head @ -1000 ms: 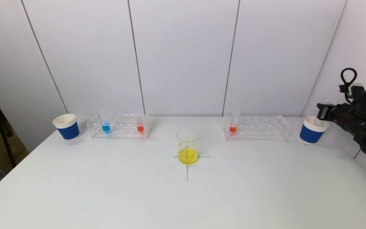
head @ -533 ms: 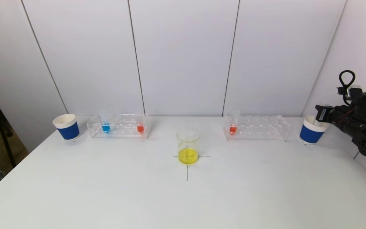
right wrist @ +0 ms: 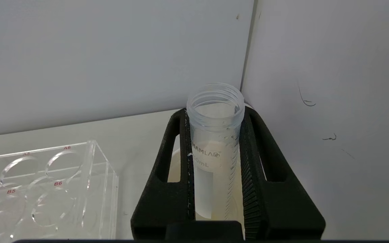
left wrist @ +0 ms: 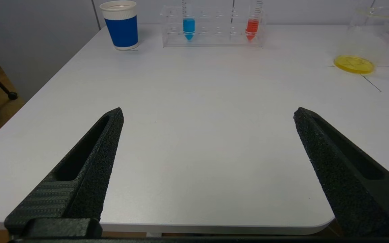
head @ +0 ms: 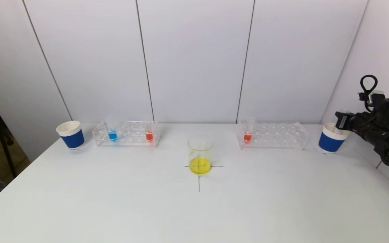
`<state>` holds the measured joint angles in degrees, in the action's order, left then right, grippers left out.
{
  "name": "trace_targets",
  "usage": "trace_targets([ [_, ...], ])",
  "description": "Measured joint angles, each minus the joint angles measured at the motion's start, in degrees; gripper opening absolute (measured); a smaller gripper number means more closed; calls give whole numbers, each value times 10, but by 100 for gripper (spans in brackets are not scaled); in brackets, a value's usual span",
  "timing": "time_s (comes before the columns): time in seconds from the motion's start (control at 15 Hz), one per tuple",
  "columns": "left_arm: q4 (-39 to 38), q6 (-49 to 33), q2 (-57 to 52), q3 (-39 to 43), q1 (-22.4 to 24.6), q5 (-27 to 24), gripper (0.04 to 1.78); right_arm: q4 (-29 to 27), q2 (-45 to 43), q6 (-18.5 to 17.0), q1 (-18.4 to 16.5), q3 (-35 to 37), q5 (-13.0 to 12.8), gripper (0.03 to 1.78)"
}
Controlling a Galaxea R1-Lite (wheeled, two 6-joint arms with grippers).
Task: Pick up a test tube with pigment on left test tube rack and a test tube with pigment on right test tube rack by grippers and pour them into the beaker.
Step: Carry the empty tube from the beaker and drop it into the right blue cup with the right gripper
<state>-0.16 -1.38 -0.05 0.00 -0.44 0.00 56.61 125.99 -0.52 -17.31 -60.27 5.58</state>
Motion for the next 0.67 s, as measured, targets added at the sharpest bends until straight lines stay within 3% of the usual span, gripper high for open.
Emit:
trace_targets([
  [0.4,0,0,0,0,0,0,176,1,1,-1,1,4,-1,48],
  [0.67,0,0,0,0,0,0,176,6,1,-1,-1,3,0,81],
])
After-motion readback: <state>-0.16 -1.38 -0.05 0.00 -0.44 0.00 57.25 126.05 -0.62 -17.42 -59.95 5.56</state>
